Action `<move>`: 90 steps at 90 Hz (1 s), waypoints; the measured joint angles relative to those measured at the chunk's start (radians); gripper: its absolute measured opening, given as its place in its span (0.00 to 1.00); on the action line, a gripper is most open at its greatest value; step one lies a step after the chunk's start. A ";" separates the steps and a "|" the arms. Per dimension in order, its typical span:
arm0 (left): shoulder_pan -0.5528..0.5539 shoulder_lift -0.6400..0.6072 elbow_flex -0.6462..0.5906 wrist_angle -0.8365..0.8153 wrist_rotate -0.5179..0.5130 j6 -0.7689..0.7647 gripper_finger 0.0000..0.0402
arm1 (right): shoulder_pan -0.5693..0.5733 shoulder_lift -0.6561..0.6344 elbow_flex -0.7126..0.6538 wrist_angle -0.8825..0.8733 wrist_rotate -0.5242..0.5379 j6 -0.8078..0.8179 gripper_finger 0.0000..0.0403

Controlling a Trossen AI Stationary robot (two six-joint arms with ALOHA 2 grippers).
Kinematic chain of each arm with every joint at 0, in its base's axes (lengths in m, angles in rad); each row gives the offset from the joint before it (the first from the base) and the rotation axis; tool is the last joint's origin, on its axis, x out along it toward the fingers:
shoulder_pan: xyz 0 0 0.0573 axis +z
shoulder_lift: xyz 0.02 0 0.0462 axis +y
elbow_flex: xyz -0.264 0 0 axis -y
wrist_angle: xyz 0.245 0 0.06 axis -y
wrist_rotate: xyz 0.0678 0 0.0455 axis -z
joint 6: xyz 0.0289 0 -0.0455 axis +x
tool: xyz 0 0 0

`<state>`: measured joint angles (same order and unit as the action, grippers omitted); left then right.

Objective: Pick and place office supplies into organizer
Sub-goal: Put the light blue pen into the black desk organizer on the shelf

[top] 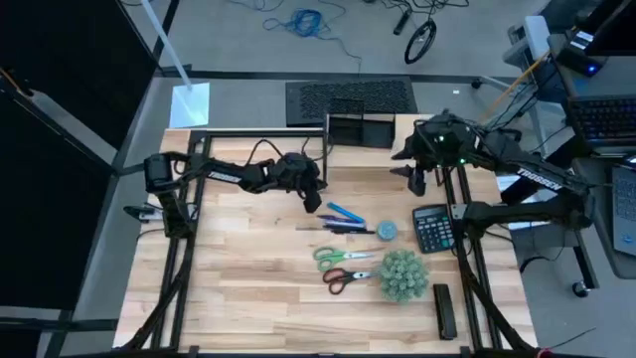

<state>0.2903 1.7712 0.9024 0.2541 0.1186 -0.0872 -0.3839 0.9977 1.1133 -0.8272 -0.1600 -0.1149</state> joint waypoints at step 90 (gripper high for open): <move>-0.205 -0.366 0.000 -0.435 -0.296 0.095 0.01 | 0.274 0.734 -0.024 0.370 0.187 0.270 0.47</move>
<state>0.0854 1.4052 0.9024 -0.1809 -0.1772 0.0077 -0.1103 1.7317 1.0893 -0.4574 0.0267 0.1547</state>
